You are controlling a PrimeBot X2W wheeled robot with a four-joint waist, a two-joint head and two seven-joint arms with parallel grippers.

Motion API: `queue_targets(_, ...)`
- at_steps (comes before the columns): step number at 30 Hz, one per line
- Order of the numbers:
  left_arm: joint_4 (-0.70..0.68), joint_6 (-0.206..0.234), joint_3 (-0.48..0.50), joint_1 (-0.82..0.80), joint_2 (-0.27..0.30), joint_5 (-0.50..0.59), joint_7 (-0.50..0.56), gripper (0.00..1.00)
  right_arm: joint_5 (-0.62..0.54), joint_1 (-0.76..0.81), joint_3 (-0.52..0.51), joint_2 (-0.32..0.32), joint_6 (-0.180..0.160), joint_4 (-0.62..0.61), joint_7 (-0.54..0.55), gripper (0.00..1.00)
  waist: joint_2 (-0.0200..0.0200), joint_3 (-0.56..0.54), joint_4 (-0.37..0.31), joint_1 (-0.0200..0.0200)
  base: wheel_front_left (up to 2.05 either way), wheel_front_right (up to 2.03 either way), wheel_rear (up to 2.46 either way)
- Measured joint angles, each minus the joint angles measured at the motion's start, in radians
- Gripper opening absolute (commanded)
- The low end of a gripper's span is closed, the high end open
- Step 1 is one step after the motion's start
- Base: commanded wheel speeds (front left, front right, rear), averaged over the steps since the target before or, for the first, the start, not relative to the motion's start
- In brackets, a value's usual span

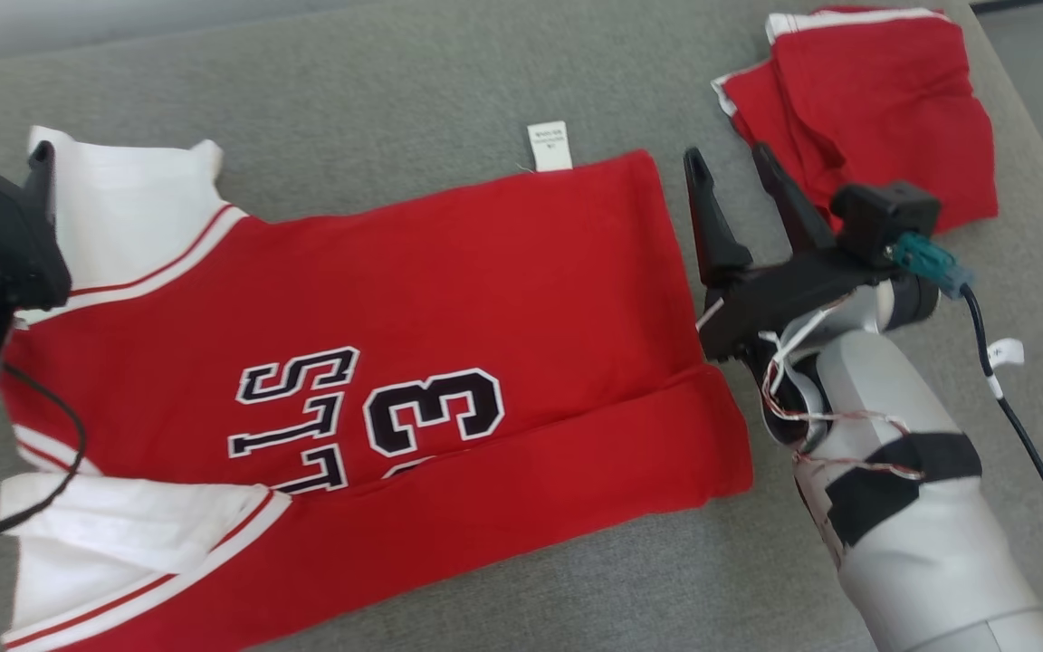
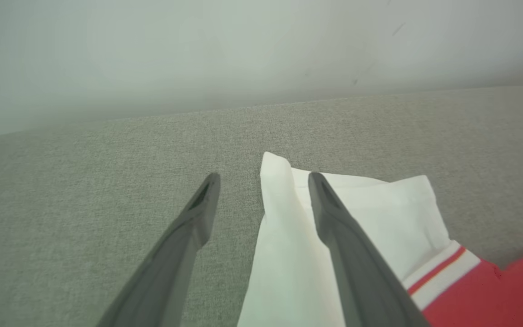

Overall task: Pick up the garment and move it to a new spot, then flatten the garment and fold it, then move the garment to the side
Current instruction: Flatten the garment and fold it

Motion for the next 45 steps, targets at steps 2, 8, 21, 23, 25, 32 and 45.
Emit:
queue_targets(2,0.055,-0.009,-0.01,-0.035,0.004,0.012,0.007,1.0,0.01,-0.045,0.018,0.003,0.0,0.041,-0.019,1.0,-0.0001,0.023,-0.018,-0.0001,0.0,0.0,0.0)
queue_targets(8,0.179,-0.036,-0.035,-0.127,0.009,0.047,-0.016,1.0,0.047,-0.12,0.074,0.009,0.0,0.124,-0.063,1.0,0.0,0.084,-0.061,-0.0002,0.0,0.0,0.0)
queue_targets(21,0.314,-0.104,-0.087,-0.212,-0.042,0.08,-0.134,0.0,0.136,-0.171,0.184,0.009,0.0,0.257,-0.08,1.0,-0.0001,0.094,-0.064,-0.0003,0.0,0.0,0.0)
queue_targets(23,0.309,-0.116,-0.093,-0.216,-0.055,0.078,-0.159,0.0,0.178,-0.183,0.2,0.011,0.0,0.272,-0.055,1.0,-0.0002,0.086,-0.048,-0.0005,0.0,0.0,0.0)
queue_targets(25,0.293,-0.124,-0.095,-0.216,-0.064,0.075,-0.191,0.0,0.192,-0.209,0.206,0.011,0.0,0.295,-0.049,1.0,-0.0002,0.078,-0.032,-0.0005,0.0,0.0,0.0)
queue_targets(32,0.178,-0.146,-0.114,-0.142,-0.101,0.055,-0.256,0.0,0.188,-0.296,0.189,-0.002,0.0,0.465,0.019,1.0,-0.0001,0.061,0.032,-0.0005,0.0,0.0,0.0)
queue_targets(45,0.0,-0.127,-0.112,-0.074,-0.12,0.007,-0.244,0.0,0.125,-0.4,0.114,-0.036,0.0,0.638,0.013,0.0,-0.0002,0.079,0.14,-0.0005,0.0,0.0,0.0)
